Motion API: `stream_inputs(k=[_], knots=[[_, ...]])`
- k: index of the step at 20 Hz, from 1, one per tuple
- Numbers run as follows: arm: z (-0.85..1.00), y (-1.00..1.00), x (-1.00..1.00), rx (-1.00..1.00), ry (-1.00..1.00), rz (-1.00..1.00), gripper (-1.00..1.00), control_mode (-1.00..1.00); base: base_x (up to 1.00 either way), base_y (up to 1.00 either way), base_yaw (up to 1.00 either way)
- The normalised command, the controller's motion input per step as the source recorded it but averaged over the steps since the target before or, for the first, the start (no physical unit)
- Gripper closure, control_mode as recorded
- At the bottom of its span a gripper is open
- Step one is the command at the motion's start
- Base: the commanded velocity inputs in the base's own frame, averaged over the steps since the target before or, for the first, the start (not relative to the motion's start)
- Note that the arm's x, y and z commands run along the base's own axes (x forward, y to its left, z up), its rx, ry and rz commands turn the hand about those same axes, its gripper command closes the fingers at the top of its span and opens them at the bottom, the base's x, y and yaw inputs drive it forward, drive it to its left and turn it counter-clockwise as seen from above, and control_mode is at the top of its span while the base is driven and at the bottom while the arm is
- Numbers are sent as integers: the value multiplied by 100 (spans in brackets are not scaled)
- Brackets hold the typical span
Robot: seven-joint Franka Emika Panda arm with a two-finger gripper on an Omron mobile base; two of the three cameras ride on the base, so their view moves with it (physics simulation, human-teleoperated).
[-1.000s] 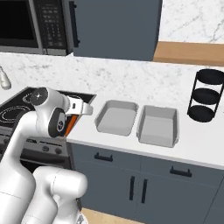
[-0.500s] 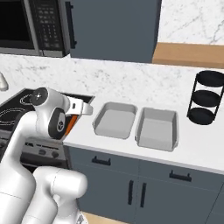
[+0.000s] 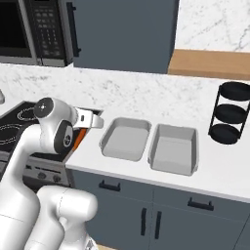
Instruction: Place one carrot and one steak in each tupperware on the nearby counter, to pack two identical lunches.
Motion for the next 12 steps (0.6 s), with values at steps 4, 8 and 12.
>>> stream_inputs(k=[4, 8, 12], knots=[[0, 0, 0, 0, 0, 0, 100, 100, 37, -15, 0], [0, 0, 0, 0, 0, 0, 100, 100, 6, 0, 0], [-16, -16, 31, 3, 0, 0, 100, -100, 13, -12, 0]])
